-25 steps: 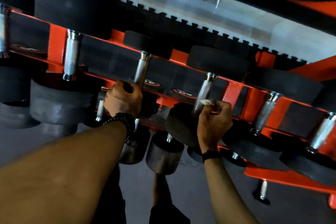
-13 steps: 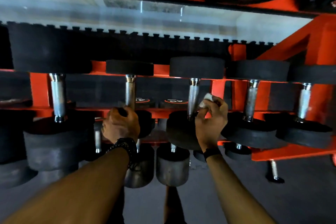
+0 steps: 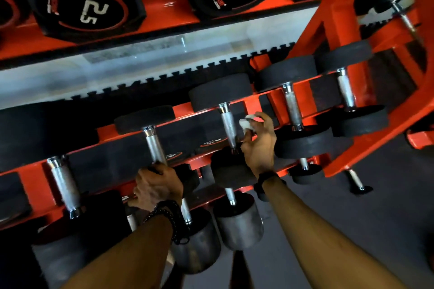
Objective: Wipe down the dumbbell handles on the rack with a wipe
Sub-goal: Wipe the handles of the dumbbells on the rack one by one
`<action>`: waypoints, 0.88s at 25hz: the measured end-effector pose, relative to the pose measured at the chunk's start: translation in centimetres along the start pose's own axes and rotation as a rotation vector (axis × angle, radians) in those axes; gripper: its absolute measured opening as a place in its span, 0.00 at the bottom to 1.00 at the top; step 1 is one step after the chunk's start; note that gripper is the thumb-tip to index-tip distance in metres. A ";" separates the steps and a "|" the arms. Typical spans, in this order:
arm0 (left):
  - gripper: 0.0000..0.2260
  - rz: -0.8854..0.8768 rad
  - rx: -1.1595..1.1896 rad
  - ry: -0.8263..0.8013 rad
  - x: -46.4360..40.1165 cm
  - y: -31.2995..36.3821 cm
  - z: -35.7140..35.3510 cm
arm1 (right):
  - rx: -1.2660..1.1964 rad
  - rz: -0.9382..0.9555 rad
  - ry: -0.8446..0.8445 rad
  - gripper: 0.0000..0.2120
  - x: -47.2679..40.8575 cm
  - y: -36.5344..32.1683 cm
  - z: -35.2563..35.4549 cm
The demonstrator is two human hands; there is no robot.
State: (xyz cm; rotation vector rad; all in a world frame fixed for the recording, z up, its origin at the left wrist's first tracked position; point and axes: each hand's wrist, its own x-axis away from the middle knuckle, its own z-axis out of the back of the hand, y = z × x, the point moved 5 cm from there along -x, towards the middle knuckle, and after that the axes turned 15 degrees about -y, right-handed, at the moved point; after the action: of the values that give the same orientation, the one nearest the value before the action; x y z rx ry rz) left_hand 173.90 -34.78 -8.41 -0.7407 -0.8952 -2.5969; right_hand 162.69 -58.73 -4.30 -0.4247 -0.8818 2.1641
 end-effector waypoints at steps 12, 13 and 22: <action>0.16 -0.924 -0.781 -0.061 0.9 -1.9 6.3 | 0.007 0.116 -0.148 0.20 2.0 -3.6 -1.1; 0.16 -0.924 -0.804 -0.035 0.1 -3.1 8.4 | -0.148 0.049 -0.156 0.20 2.9 -4.6 -1.8; 0.21 -0.507 -0.632 -0.189 -4.6 -8.9 14.5 | -0.318 -0.272 -0.363 0.07 8.9 -13.4 -11.5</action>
State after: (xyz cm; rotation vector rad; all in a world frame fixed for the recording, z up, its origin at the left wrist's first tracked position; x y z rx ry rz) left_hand 179.34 -18.21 -5.54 -1.0344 -0.3048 -3.3645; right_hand 169.92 -40.29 -3.17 -0.0526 -1.4086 1.8802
